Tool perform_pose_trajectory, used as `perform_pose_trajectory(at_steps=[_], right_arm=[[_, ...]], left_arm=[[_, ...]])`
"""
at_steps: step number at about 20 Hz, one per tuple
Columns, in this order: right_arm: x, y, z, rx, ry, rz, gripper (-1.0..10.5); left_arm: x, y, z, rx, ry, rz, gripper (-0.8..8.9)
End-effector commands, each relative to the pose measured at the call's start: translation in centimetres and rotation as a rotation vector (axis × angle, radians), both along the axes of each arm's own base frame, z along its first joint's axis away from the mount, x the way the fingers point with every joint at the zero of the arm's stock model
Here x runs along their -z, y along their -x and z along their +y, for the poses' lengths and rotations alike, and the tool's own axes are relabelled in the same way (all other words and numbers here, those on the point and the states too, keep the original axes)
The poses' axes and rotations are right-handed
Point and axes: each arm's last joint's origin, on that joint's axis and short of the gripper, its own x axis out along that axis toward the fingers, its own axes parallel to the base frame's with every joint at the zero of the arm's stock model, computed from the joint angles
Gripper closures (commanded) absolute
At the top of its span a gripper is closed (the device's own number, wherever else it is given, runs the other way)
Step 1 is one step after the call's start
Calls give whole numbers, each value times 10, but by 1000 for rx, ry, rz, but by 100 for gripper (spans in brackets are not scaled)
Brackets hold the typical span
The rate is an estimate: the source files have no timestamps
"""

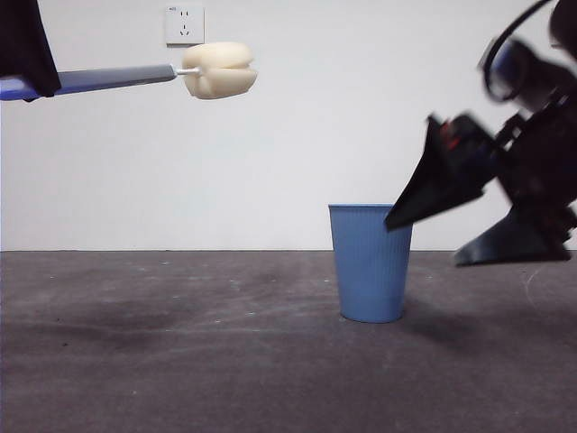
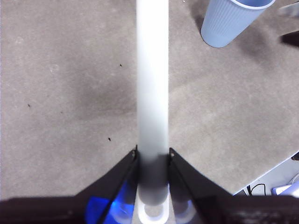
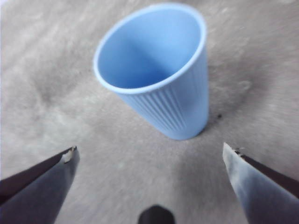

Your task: Pick up the cup brush,pick up the cup,insert the brush into the cup,clean the cup,put the cup brush back,put the cup back to the fixed position on the table

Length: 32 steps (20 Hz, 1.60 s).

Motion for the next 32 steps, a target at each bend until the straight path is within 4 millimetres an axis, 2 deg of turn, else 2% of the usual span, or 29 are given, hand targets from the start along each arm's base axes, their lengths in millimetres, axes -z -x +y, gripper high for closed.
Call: perform_pose_trajectory(at_steps=[1,7,17,21,23,30,32], right_arm=[[13,-6,7,-12,10,-26,379],[36,-21,22,-14,21,-118,379],[65,-36,33,3,-24,-197,382],[70,-39,36,30,-39,-221,480],[69,-39,37,49,-30,-229,481],[69,-38,40,36,-36,-226,923],[69,-37,41,30,-37,-226,959]], left_arm=[[3,0,0,13,-11,-1,822],[3,0,0,12,-11,-1,822],[3,0,0,-2,-1,6,822],[3,0,0,-7,3,8,822],[3,0,0,-11,5,10,822],[3,1,1,-10,-4,20,822],[4,2,2,-4,-17,29,822]])
